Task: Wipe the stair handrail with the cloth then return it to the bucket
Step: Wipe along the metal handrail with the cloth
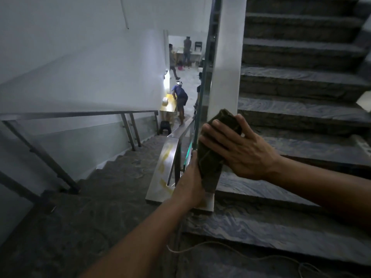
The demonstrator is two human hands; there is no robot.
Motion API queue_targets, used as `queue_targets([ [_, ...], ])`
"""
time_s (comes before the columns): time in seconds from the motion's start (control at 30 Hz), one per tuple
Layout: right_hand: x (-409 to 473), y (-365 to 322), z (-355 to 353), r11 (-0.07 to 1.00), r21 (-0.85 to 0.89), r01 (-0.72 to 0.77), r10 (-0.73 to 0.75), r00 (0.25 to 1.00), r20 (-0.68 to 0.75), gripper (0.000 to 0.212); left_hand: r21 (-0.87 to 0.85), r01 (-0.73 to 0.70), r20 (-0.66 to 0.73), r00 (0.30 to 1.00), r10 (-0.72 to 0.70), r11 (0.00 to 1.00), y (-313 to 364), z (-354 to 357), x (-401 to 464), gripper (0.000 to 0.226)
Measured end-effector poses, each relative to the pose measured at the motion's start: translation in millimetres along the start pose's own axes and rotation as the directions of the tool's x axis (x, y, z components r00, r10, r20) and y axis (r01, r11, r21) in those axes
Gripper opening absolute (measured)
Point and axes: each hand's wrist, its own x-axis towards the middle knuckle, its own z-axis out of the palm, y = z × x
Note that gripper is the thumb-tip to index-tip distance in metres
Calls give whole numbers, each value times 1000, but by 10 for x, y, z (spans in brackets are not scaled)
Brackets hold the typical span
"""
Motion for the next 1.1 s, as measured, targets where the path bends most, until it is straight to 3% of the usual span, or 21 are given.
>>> queue_targets([
  [0.2,-49,-463,289,964,100,-246,253,965,-70,78,111,-80,115,991,67,991,-546,-135,228,82],
  [0.33,-99,-844,507,928,121,-351,362,929,-79,73,186,-235,259,949,183,954,-933,-165,378,112],
  [0.5,-51,-1137,582,839,103,-534,542,838,-68,81,206,-329,334,909,250,922,-966,-345,429,92],
  [0.67,44,-1571,594,657,127,-743,742,667,64,86,216,-416,424,855,299,883,-992,-565,416,97],
  [0.77,114,-1769,554,549,140,-824,811,565,153,75,240,-461,481,821,308,855,-1007,-681,376,94],
  [0.9,179,-1974,481,416,99,-904,856,426,294,76,227,-520,518,781,350,824,-1081,-754,360,87],
  [1.1,222,-2390,303,204,93,-975,827,222,517,74,249,-685,655,639,402,684,-1211,-815,335,79],
])
